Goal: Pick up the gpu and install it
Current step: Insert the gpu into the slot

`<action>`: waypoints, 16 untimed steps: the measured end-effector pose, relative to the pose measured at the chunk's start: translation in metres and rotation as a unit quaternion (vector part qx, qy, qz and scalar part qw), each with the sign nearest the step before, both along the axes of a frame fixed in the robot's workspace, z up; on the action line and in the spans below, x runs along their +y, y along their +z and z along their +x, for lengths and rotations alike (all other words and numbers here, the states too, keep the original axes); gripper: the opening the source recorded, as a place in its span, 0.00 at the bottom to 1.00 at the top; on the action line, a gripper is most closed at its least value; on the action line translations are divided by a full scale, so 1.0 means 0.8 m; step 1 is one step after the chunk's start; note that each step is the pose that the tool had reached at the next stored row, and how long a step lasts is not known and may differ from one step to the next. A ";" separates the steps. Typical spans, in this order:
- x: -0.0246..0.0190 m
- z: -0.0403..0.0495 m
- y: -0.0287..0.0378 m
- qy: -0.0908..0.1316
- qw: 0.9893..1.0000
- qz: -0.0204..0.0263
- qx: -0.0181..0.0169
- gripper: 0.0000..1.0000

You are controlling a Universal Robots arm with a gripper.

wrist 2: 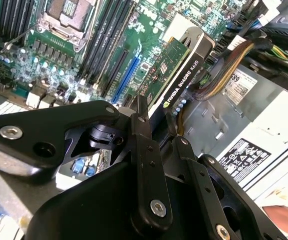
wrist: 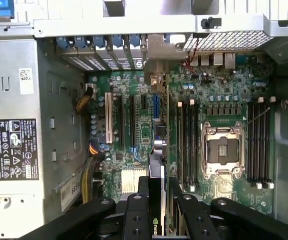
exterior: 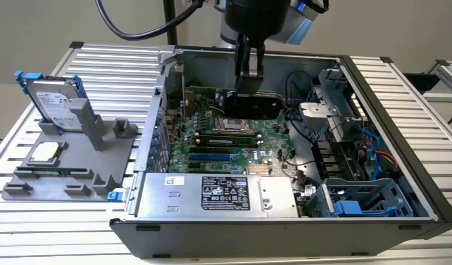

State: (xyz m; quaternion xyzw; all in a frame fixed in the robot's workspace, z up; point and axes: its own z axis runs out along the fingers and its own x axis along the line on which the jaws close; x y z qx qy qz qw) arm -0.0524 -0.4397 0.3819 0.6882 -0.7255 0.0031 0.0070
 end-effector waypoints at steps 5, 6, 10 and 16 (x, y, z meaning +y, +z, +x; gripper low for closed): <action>0.0006 0.000 -0.0028 0.000 1.000 -0.003 0.000 0.00; 0.0007 0.000 -0.0033 0.000 1.000 -0.004 0.000 0.00; 0.0012 0.000 -0.0057 0.000 1.000 -0.006 0.000 0.00; 0.0017 0.000 -0.0091 0.000 1.000 -0.011 0.000 0.00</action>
